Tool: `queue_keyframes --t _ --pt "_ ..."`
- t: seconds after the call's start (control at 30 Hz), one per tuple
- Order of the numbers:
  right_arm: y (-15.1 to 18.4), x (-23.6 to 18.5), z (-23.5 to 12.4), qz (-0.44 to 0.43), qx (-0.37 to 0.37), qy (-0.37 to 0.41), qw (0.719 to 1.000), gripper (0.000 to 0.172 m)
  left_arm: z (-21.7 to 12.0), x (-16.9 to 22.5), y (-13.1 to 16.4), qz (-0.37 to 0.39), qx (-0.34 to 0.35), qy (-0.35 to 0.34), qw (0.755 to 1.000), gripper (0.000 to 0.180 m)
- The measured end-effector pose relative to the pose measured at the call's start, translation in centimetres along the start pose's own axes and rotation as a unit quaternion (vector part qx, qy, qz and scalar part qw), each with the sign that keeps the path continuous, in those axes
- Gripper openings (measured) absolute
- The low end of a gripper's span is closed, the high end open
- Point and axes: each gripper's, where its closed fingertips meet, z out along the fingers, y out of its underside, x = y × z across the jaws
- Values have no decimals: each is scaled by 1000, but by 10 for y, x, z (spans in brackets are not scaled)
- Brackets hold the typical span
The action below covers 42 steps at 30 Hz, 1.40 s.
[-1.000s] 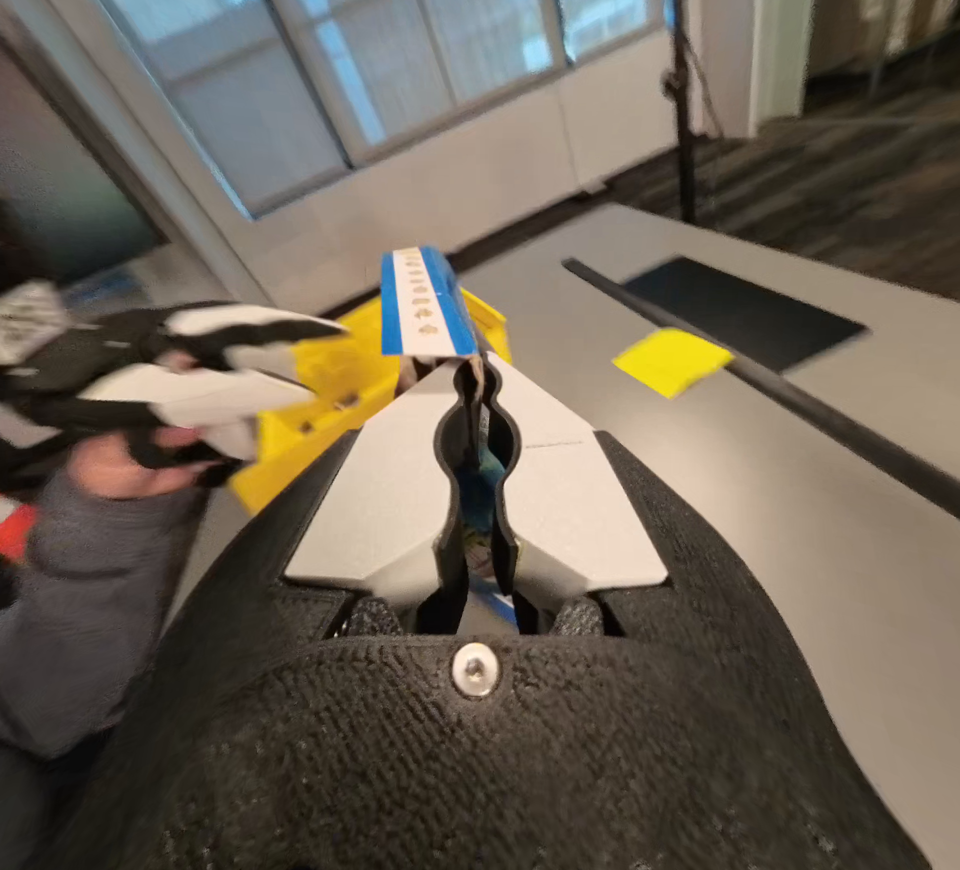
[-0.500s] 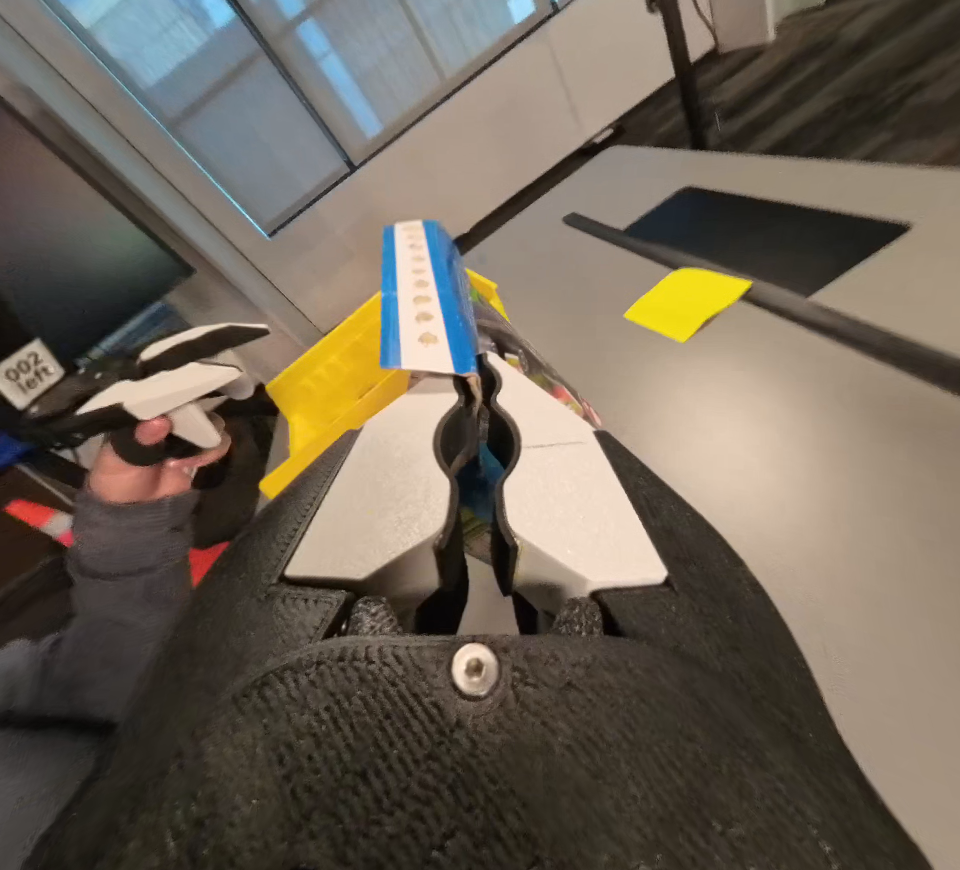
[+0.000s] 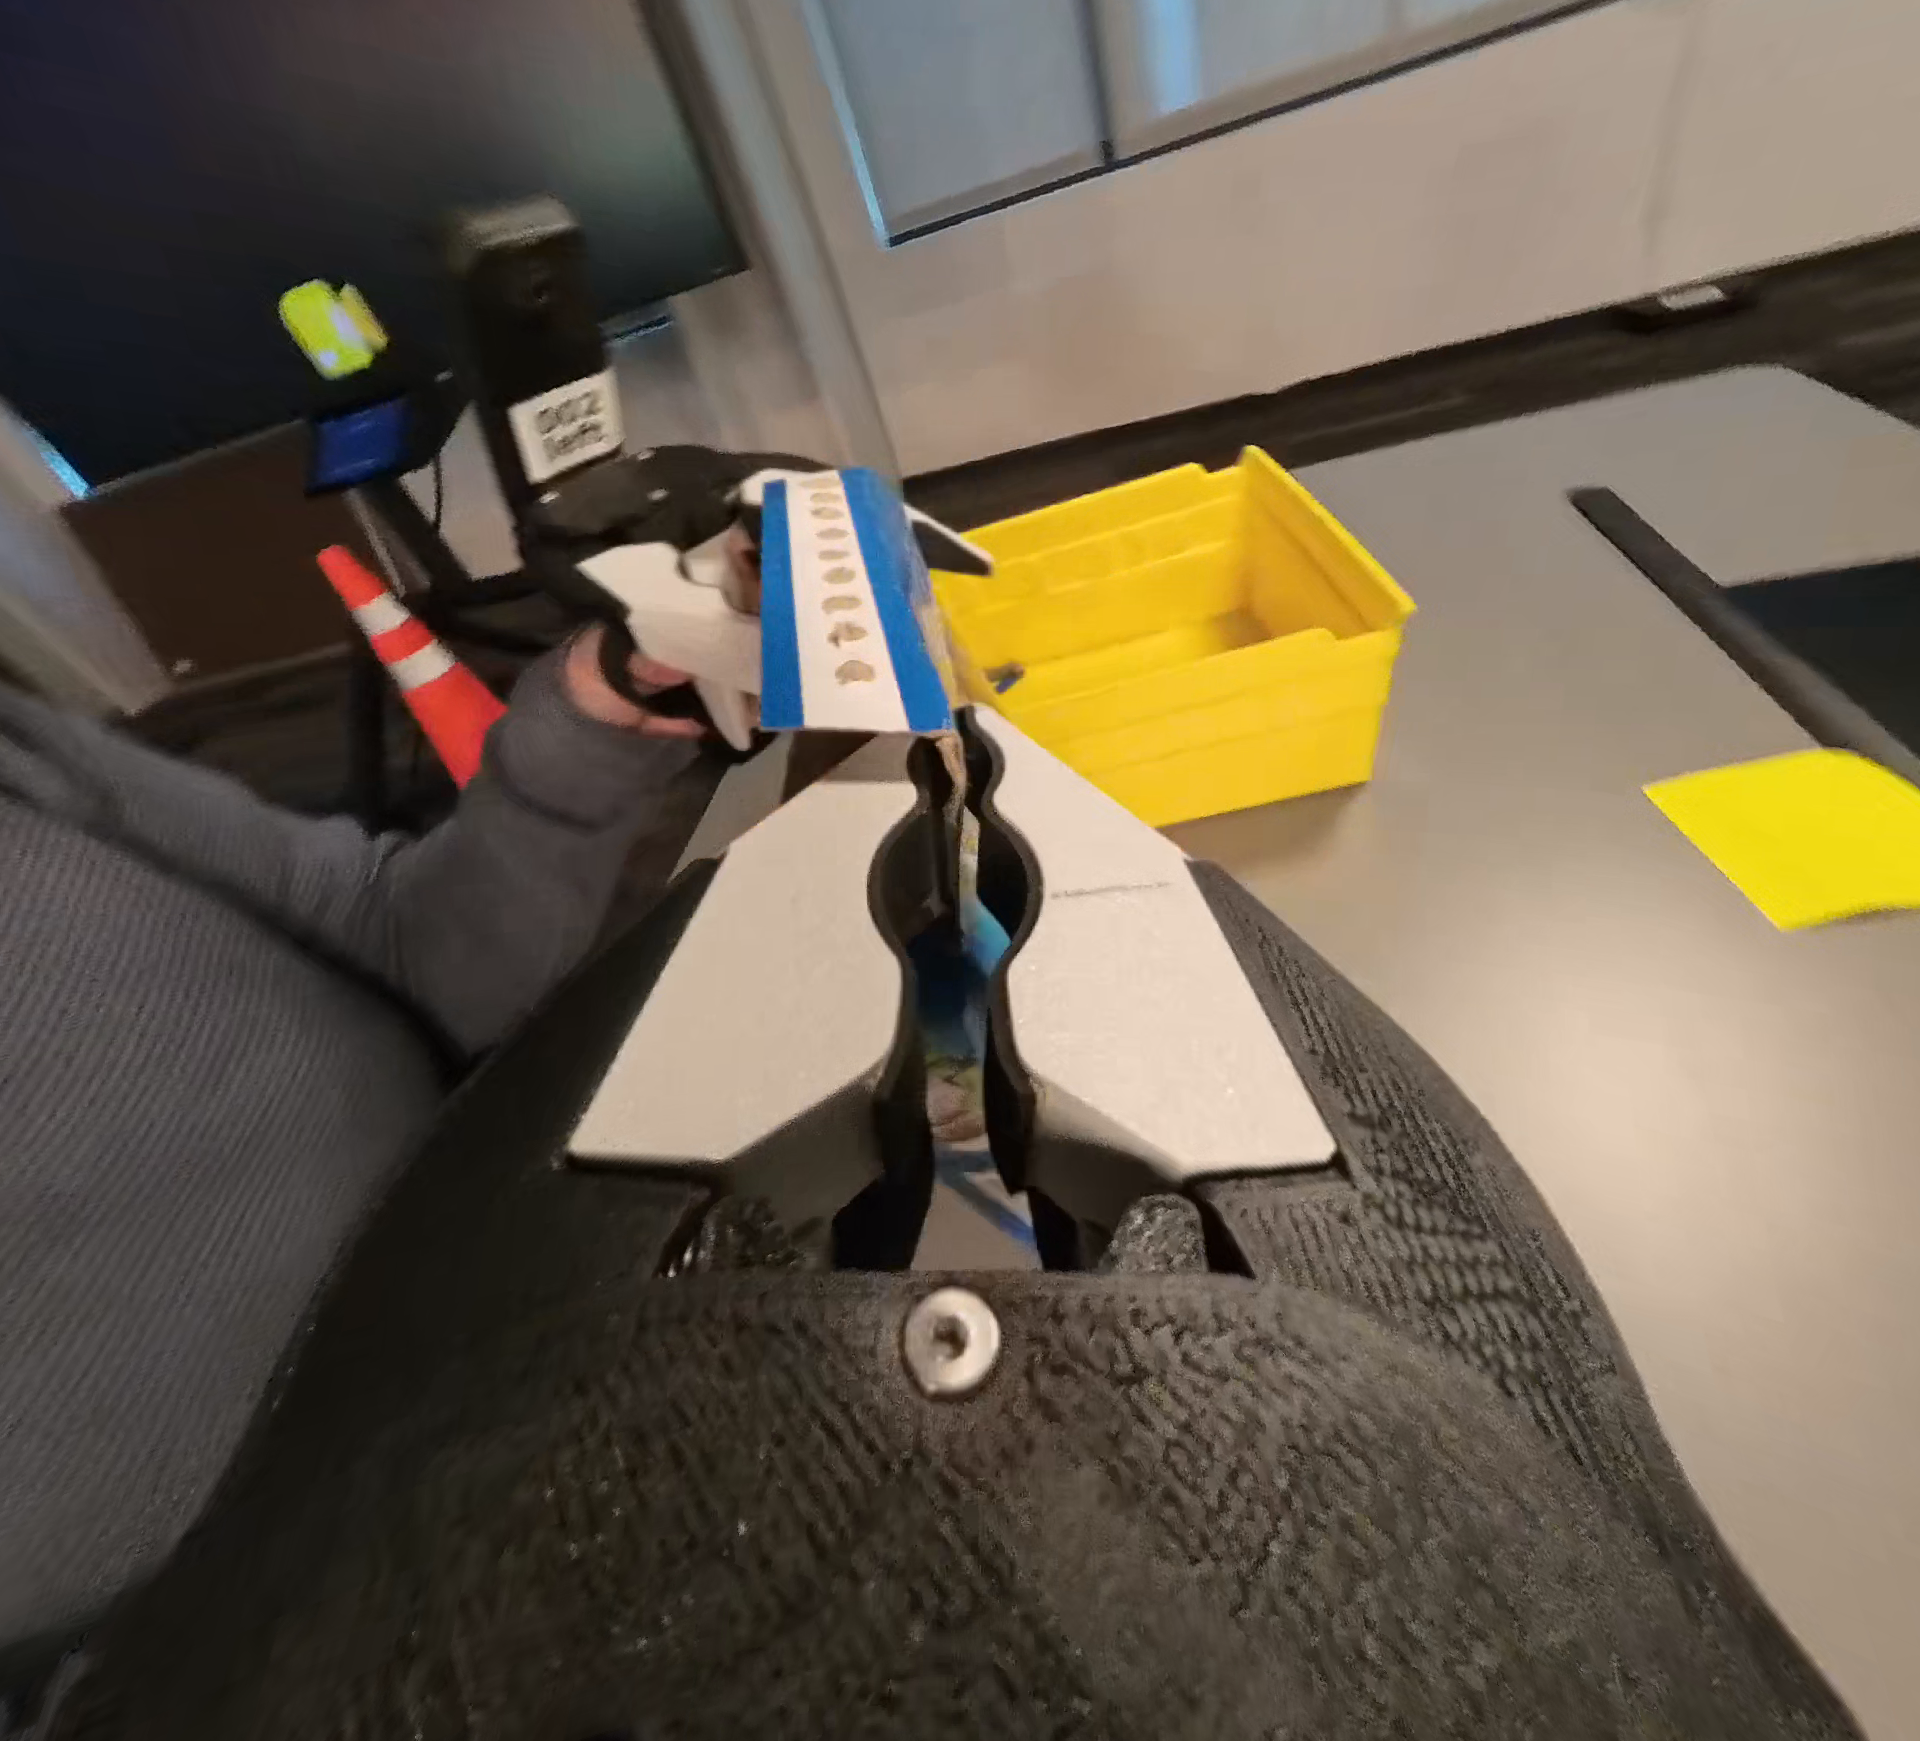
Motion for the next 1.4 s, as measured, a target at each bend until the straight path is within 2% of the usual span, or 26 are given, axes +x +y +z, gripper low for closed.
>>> queue_keyframes --t 0.1,0.17,0.2,0.27,0.33,0.5,0.63,0.7,0.8,0.83,0.93,0.97,1.0,1.1,1.17,1.3,1.4 --pt "11 -20 2 -70 -35 -32 996 0 1 16 14 32 -59 47 997 67" --pt "25 -24 5 -98 -73 -38 992 0 1 29 27 34 -108 87 990 58" --pt "32 -23 6 -96 -91 -36 991 0 3 34 37 32 -139 104 984 50" --pt "36 -23 6 -70 -98 -47 992 0 7 42 57 28 -195 124 973 50" --pt "38 -24 2 -48 -93 -52 993 1 11 53 57 -10 -199 161 967 45" --pt "55 -22 -15 -25 -134 -8 991 43 20 68 62 -26 -232 181 955 41" --pt "64 -29 -33 -56 -166 34 984 50 27 80 64 5 -260 175 950 38" --pt "70 -37 -42 -49 -180 29 982 54 30 83 64 12 -265 172 949 38" --pt "72 -49 -49 -42 -176 -6 983 53 34 86 63 13 -261 175 949 37" --pt "74 -46 -50 -32 -183 6 983 45 34 88 62 13 -259 181 949 37" --pt "100 -36 -51 -14 -263 45 964 38 31 102 62 10 -255 221 941 38" --pt "107 -43 -49 -6 -283 29 959 39 29 106 63 7 -254 233 939 38" --pt "111 -49 -48 -3 -297 16 955 33 27 109 65 8 -261 240 935 39" --pt "108 -40 -53 -55 -321 78 942 11 22 114 68 12 -270 249 930 39" --pt "109 -44 -55 -98 -340 96 930 6 19 115 70 19 -277 246 929 39" --pt "110 -50 -54 -169 -356 138 909 4 13 116 72 37 -281 251 926 38" --pt "117 -59 -56 -141 -366 135 910 19 13 114 70 45 -274 254 927 36"
